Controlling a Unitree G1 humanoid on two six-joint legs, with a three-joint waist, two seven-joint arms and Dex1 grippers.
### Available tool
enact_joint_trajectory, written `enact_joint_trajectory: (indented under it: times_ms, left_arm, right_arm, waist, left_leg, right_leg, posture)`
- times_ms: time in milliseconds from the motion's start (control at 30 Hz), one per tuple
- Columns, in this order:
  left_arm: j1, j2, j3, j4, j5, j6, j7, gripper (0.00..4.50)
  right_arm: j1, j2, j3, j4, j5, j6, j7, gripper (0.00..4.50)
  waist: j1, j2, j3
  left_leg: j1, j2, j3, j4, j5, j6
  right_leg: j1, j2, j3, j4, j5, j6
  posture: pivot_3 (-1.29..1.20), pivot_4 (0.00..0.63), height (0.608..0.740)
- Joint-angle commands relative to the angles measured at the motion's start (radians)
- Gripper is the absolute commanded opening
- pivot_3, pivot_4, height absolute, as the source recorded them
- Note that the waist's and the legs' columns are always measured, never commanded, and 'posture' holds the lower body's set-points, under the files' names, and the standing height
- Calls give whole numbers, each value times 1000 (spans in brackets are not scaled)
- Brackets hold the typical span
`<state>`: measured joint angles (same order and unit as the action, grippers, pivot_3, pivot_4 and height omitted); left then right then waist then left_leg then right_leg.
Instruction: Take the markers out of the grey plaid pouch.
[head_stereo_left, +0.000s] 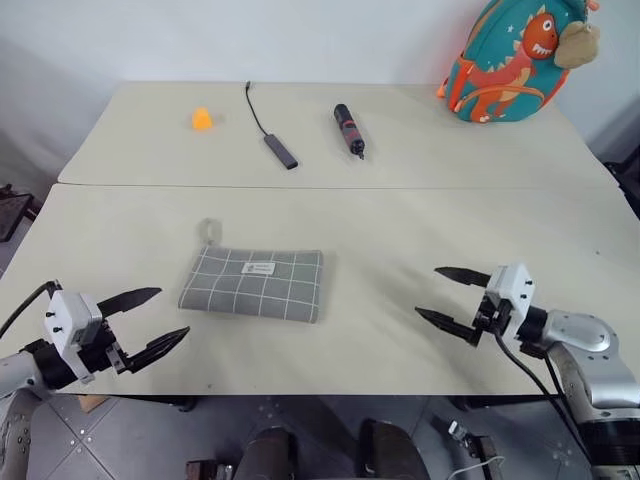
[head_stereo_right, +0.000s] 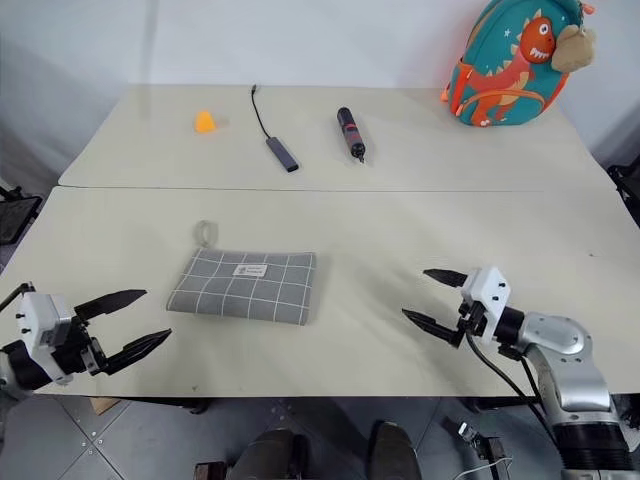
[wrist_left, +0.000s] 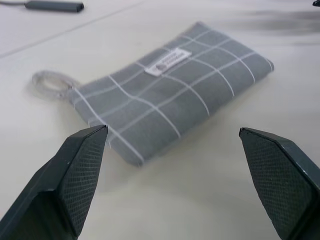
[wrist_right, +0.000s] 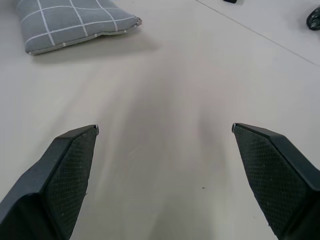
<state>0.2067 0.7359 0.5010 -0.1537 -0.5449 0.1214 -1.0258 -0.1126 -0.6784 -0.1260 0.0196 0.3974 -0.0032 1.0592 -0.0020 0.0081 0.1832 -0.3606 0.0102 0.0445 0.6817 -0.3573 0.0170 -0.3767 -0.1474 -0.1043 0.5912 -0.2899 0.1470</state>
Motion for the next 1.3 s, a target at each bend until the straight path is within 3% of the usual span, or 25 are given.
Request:
enact_joint_trajectory:
  times_ms: [33, 67, 167, 333, 567, 667, 1033, 1167, 1300]
  left_arm:
    - [-2, 9, 1, -23, -9, 13, 3, 4485]
    - [-5, 9, 9, -29, -48, 56, 6, 4485]
    - [-57, 30, 82, 10, -190, 225, 51, 4500]
    - [-124, 152, 121, 215, -329, 567, 38, 4500]
    - [-353, 208, 2, 456, -269, 762, 94, 4500]
    - [-486, 210, -78, 520, -265, 874, 84, 4500]
    - [-687, 187, -357, 558, -188, 1053, -11, 4500]
    - [-696, 162, -381, 542, -196, 1122, -9, 4500]
    - [-698, 114, -319, 534, -214, 1171, 43, 4500]
  right_arm:
    - [-4, -5, -17, -12, 11, -23, 16, 4500]
    - [-4, -2, -16, -21, 15, -22, 19, 4500]
    - [-16, 13, 25, -121, 60, 44, 32, 3906]
    - [-135, 65, 186, -251, 38, 198, -5, 2278]
    - [-299, 216, 427, -189, -150, 179, -64, 23]
    - [-335, 238, 553, -101, -317, 43, -69, 23]
    - [-386, 296, 555, 18, -355, 42, -87, 23]
    - [-411, 292, 538, 56, -373, 34, -95, 23]
    - [-429, 281, 515, 88, -378, 13, -97, 23]
  waist:
    - [0, 0, 0]
    - [0, 0, 0]
    - [0, 0, 0]
    - [-17, 1, 1]
    - [-15, -2, -1]
    - [-6, -6, -2]
    - [-31, -7, -1]
    - [-29, -7, -1]
    - [-25, -7, -1]
  left_leg:
    - [0, 0, 0, 0, 0, 0]
    - [0, 0, 0, 0, 0, 0]
    - [0, 0, 0, 0, 0, 0]
    - [1, 2, 0, 1, 0, -1]
    - [-4, 0, -1, 1, 0, -2]
    - [-10, -8, -1, 3, 0, -2]
    - [-9, -7, 3, 3, 1, -3]
    - [-8, -7, 5, 3, 1, -3]
    - [-7, -7, 5, 3, 1, -3]
  right_leg:
    - [0, 0, 0, 0, 0, 0]
    - [0, 0, 0, 0, 0, 0]
    - [0, 0, 0, 0, 0, 0]
    - [0, 2, 0, 2, 0, 0]
    - [-7, 1, -1, 7, -1, -1]
    - [-17, 0, -2, 17, -1, -2]
    - [-17, -1, -6, 17, -1, -2]
    - [-17, -1, -5, 17, -1, -3]
    - [-16, -1, -4, 17, -1, -3]
  posture:
    - [0, 150, 740]
    - [0, 150, 740]
    - [0, 150, 740]
    - [0, 150, 740]
    - [0, 150, 740]
    - [0, 150, 740]
    - [0, 150, 740]
    - [0, 150, 740]
    - [0, 150, 740]
